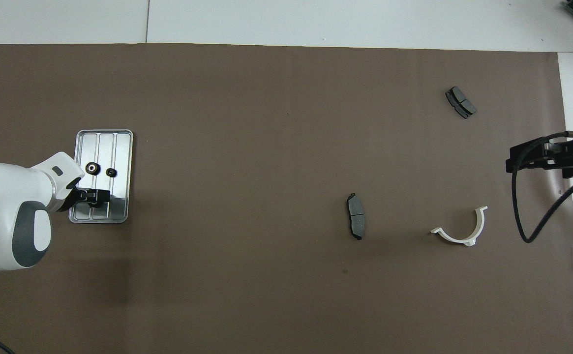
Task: Place bearing gear from tray to pile
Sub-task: 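Close the left gripper on the black gear in the tray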
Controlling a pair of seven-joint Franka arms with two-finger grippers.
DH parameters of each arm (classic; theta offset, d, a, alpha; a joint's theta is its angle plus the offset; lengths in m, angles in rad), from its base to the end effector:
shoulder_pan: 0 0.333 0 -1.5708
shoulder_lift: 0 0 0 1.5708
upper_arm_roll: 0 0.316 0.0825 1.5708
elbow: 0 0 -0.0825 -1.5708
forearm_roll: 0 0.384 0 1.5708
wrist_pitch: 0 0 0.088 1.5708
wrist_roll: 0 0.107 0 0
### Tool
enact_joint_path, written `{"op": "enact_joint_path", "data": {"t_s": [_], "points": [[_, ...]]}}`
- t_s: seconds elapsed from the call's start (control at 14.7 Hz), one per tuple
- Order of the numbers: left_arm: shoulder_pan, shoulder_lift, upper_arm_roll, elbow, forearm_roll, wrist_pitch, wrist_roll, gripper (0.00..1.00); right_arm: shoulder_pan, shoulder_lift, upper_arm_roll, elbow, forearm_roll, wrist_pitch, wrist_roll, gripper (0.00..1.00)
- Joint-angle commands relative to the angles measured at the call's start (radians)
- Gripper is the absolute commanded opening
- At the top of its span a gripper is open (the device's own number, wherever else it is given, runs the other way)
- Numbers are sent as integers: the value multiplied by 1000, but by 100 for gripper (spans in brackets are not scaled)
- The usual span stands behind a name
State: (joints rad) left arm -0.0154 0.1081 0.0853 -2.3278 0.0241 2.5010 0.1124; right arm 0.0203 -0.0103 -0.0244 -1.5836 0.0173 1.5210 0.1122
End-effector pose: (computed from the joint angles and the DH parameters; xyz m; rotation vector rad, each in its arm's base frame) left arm 0.5215 0.0364 0.2986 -3.1085 0.0966 -0.0979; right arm 0.5457 -0.0004 0.6199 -3.1205 0.1810 0.0831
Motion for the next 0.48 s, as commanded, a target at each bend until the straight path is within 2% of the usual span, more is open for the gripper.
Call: {"op": "enact_joint_path", "data": {"t_s": [0.0, 0.14, 0.27, 0.41], "points": [[15, -12, -10, -13, -6, 2, 1, 59, -6, 0, 6, -1, -5, 1, -25, 100], [15, -11, -10, -13, -6, -2, 0, 41, -6, 0, 6, -1, -5, 1, -25, 100], [15, -19, -10, -4, -6, -54, 1, 12, -6, 0, 6, -1, -5, 1, -25, 100], [6, -42, -10, 7, -6, -97, -11, 3, -6, 0, 6, -1, -5, 1, -25, 100]]}}
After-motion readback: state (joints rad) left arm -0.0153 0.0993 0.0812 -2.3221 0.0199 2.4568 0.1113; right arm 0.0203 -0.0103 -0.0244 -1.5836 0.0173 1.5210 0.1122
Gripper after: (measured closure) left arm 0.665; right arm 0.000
